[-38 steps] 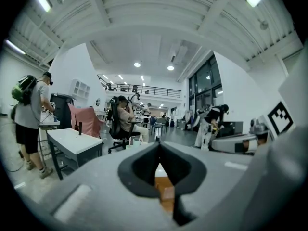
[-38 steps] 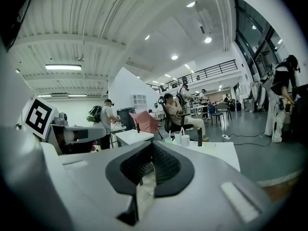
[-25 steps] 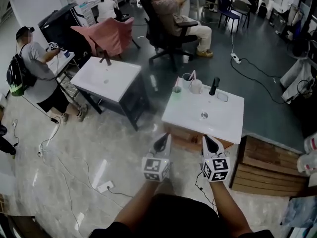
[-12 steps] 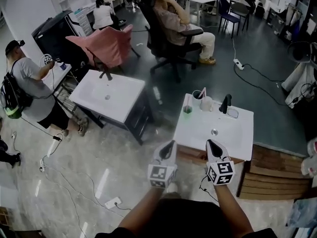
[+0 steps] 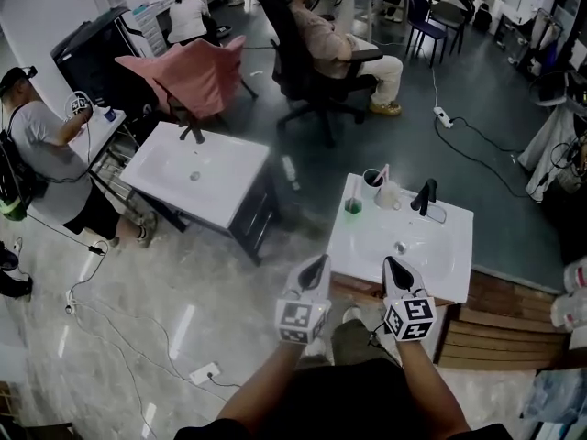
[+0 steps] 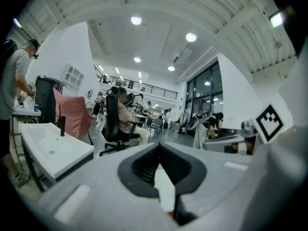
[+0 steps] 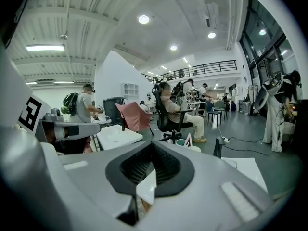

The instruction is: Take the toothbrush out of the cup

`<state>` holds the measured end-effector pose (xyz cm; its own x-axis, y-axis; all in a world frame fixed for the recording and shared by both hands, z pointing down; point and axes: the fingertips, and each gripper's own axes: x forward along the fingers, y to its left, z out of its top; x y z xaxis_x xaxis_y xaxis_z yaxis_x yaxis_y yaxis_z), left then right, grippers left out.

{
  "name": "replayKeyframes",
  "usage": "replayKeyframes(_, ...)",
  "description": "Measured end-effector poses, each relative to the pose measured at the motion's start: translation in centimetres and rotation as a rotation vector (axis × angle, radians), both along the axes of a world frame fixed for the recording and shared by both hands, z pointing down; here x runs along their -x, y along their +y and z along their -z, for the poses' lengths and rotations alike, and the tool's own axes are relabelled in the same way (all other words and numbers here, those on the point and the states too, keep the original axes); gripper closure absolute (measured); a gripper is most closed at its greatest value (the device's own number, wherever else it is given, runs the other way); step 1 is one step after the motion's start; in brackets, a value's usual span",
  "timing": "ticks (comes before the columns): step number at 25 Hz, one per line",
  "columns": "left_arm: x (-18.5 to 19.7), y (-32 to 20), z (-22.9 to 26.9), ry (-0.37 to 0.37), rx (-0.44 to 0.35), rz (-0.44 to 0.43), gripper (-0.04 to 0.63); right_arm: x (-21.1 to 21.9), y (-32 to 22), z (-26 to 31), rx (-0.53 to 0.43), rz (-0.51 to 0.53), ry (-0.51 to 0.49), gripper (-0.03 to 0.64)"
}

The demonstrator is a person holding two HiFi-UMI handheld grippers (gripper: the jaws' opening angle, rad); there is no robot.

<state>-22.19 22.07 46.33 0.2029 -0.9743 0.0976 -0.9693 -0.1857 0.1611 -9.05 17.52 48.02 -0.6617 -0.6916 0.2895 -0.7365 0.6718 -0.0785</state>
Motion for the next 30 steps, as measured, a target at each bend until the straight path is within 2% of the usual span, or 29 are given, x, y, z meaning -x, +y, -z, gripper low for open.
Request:
replayKeyframes(6,0.9,-1.6,-0.4,0.026,-0.005,0.014,0.594,1.9,-3.1,-1.2,0.013,0.033,0.018,0.609)
replayKeyframes(12,1.2,-5.8,-1.3,0.022,0.007,0.019,0.594,3.6,-8.9,-3.5,0.063,0.072,0.009,0.594)
replayKeyframes(22,2.5,-16.1,-3.9,-0.003,0.082,0.042,0.594,7.2,-20.8,-8.8,0.14,0.118,0.048,0.565)
replayKeyframes(30,2.7,-21.9,-7.7,0.01,0.169,0.071,0.594,10.3,-27.3,-14.3,0.23,0.16,0.061,0.519)
